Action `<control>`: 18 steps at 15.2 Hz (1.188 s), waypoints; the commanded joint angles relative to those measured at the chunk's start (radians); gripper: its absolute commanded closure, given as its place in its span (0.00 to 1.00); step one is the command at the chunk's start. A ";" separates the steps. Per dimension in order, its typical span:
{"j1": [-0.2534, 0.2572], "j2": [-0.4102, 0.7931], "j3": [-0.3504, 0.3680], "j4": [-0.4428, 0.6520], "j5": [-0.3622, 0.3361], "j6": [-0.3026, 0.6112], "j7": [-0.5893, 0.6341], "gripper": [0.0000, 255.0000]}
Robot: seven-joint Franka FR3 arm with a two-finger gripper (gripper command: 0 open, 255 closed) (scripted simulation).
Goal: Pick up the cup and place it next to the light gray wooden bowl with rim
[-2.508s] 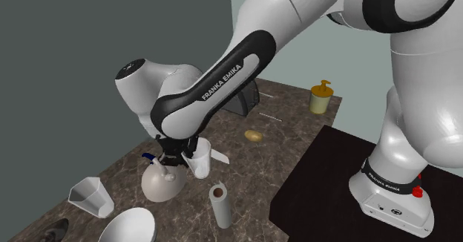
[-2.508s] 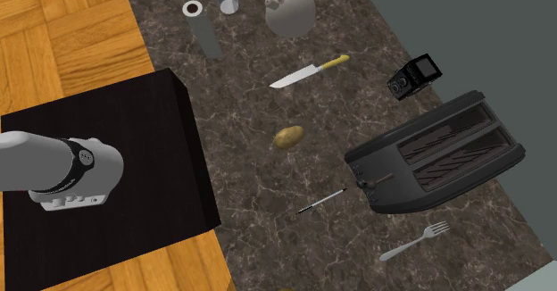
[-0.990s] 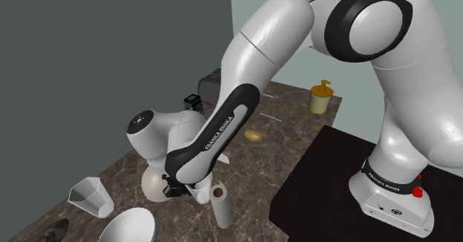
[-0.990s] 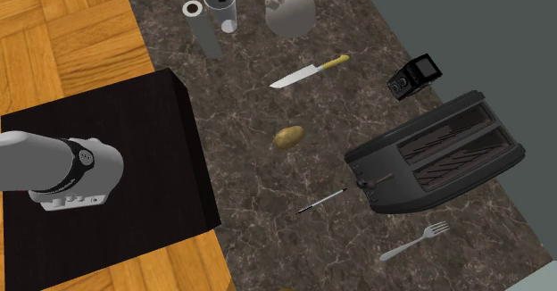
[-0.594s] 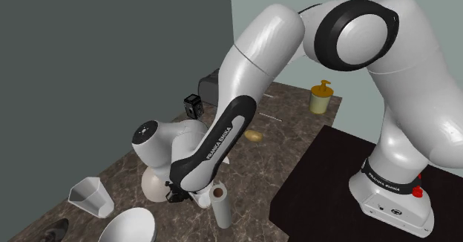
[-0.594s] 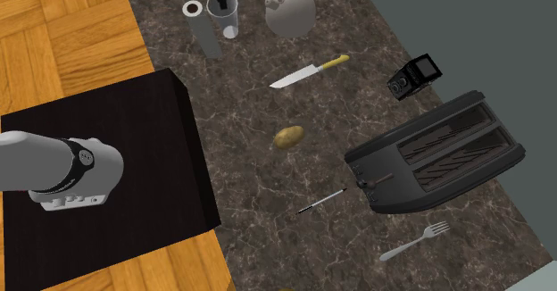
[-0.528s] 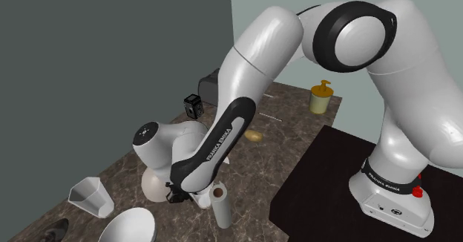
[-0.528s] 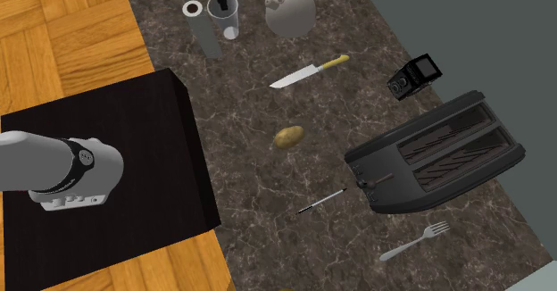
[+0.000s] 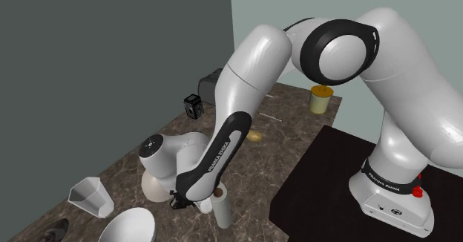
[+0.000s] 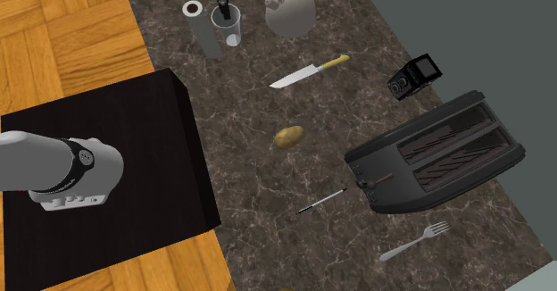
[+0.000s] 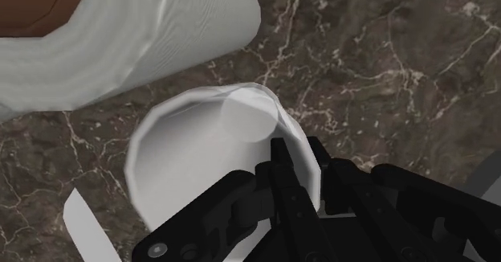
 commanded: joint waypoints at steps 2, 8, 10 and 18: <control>0.000 0.003 -0.002 -0.002 -0.002 0.006 0.001 1.00; 0.000 0.003 -0.002 -0.002 -0.002 0.006 0.001 0.00; 0.000 0.003 -0.002 -0.002 -0.002 0.006 0.001 0.00; -0.010 -0.081 0.023 -0.002 0.026 -0.078 -0.016 0.00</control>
